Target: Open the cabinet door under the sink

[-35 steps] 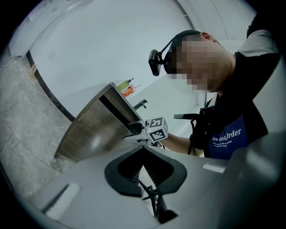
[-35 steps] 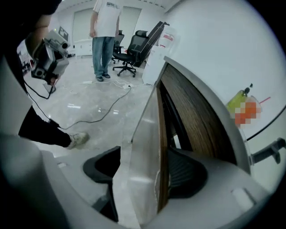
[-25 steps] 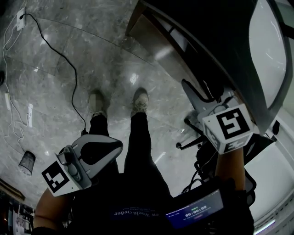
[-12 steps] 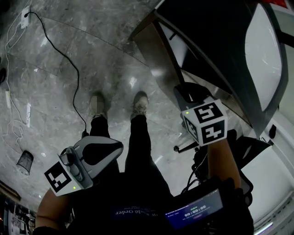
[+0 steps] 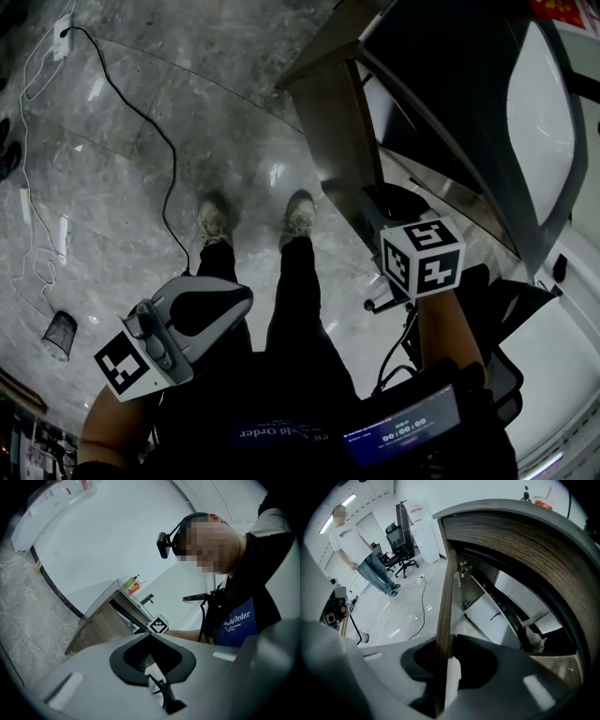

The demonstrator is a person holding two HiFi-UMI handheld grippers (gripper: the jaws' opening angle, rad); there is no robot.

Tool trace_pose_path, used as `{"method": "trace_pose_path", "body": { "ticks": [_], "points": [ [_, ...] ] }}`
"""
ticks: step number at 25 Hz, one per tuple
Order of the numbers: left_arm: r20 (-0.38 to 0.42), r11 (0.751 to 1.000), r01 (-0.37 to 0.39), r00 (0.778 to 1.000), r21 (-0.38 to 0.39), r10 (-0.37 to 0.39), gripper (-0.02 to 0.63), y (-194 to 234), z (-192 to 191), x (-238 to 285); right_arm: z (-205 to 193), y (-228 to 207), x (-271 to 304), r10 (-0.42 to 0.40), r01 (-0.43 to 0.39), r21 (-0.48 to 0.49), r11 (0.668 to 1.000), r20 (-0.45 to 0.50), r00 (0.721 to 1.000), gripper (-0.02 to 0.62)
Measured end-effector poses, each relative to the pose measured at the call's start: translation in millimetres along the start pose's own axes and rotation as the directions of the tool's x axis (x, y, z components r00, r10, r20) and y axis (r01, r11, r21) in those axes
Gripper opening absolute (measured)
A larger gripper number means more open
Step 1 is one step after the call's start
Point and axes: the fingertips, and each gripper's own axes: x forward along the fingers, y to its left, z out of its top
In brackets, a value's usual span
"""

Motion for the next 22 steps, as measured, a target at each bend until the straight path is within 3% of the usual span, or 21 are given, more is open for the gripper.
{"method": "trace_pose_path", "body": {
  "ticks": [7,11,16,22],
  "points": [
    [-0.047,0.998,0.06,0.997,0.022,-0.059,0.0,-14.6,30.5,-31.6,-5.1,14.7,6.6,-0.023,0.024,0.1,0.995,-0.013,1.0,0.083],
    [-0.113,0.99,0.106,0.989,0.091,-0.096,0.001,-25.3,62.0,-38.7,-6.6,26.5,12.9,-0.026,0.024,0.179,0.984,0.008,1.0,0.084],
    [-0.112,0.992,0.082,0.991,0.099,-0.07,0.0,-19.6,103.7,-37.1,-7.0,41.7,15.4,-0.013,0.008,0.228,0.974,0.021,1.0,0.091],
    [-0.18,0.988,0.09,0.981,0.122,-0.067,0.0,1.7,152.7,0.5,-10.6,54.3,14.8,0.023,-0.026,0.262,0.965,0.018,1.0,0.097]
  ]
}}
